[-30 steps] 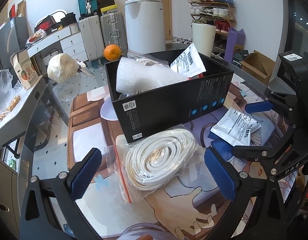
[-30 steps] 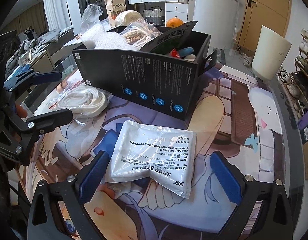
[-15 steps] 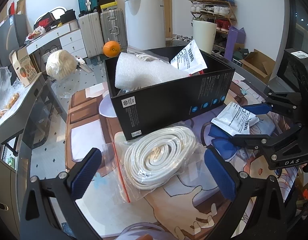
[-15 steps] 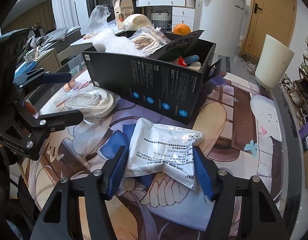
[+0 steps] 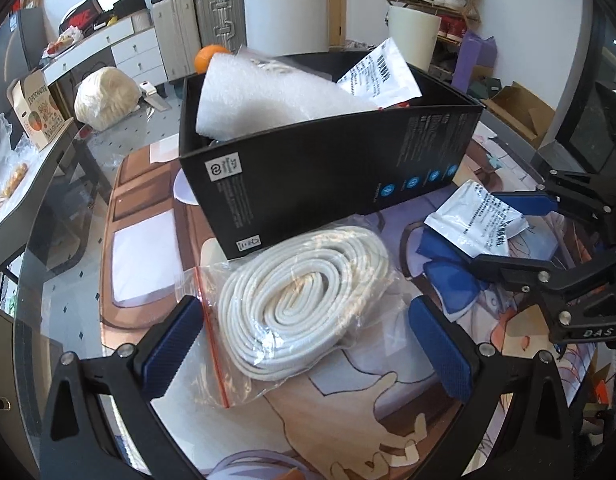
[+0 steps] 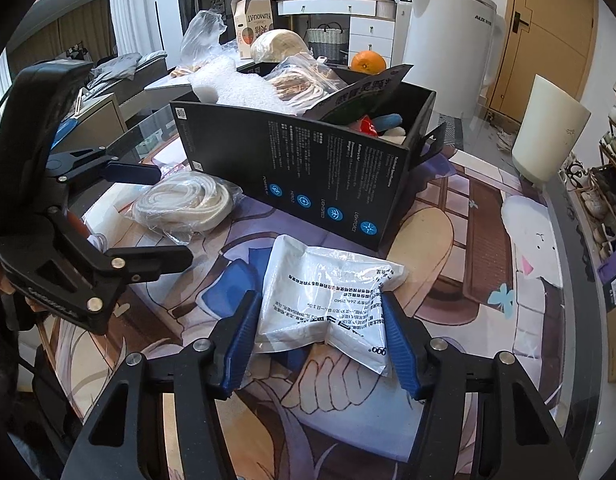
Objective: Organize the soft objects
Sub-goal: 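Grasp the bagged coil of white cable with the left gripper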
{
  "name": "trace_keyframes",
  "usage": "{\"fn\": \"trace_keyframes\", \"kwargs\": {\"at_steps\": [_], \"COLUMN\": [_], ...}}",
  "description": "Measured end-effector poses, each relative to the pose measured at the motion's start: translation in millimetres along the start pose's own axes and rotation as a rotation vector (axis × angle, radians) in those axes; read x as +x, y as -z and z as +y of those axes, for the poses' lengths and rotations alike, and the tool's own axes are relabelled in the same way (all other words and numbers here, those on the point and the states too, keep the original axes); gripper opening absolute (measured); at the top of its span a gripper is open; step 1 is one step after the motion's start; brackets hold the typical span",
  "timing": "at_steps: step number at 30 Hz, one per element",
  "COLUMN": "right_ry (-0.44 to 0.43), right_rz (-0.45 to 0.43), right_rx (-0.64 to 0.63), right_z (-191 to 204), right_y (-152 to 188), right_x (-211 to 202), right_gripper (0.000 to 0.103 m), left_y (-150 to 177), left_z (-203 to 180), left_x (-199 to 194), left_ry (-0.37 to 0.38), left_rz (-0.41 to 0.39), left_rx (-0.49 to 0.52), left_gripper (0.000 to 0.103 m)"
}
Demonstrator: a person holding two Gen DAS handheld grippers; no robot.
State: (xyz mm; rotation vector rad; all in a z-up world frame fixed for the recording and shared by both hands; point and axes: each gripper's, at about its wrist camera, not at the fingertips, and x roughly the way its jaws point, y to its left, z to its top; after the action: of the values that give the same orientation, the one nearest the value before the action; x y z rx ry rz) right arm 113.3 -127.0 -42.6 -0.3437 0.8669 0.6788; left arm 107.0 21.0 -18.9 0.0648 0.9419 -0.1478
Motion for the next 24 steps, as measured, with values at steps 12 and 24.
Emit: {"fn": "trace_keyframes", "kwargs": {"at_steps": [12, 24], "right_ry": [0.001, 0.003], "right_rz": [-0.001, -0.003], "right_rx": [0.000, -0.006], "right_z": [-0.1, 0.4], "right_y": [0.4, -0.1], "right_x": [-0.2, -0.9], "right_gripper": [0.060, 0.060], "left_y": [-4.2, 1.9], "left_z": [5.1, 9.6], "left_x": [8.8, -8.4], "left_ry": [-0.022, -0.008], "left_rz": [0.013, -0.054], "left_rx": [-0.042, -0.042], "left_gripper": [0.102, 0.049]}}
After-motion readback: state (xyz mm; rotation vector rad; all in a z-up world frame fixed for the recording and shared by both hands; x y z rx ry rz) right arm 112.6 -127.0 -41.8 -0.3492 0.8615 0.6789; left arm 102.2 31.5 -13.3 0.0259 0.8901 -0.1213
